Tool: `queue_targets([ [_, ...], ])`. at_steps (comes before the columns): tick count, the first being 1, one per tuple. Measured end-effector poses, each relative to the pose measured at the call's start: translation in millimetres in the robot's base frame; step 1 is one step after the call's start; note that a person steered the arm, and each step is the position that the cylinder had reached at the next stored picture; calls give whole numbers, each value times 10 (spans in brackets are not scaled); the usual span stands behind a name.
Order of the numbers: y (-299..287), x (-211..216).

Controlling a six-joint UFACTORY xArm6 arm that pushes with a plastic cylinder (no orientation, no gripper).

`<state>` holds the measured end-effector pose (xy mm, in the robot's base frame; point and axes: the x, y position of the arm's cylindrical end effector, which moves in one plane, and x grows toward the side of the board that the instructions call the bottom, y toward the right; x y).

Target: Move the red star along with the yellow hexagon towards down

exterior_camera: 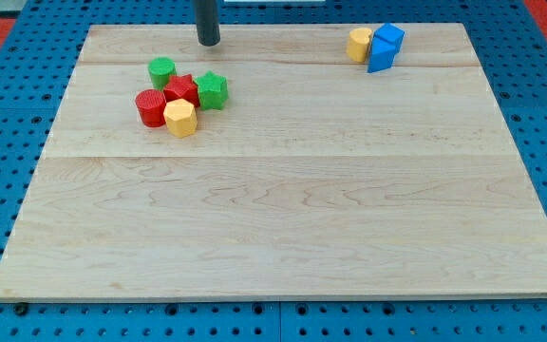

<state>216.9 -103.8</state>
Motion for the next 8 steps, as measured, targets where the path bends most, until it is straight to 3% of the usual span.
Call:
queue_targets([
  [1, -92, -242],
  [5, -689, -255],
  [8, -152, 1444],
])
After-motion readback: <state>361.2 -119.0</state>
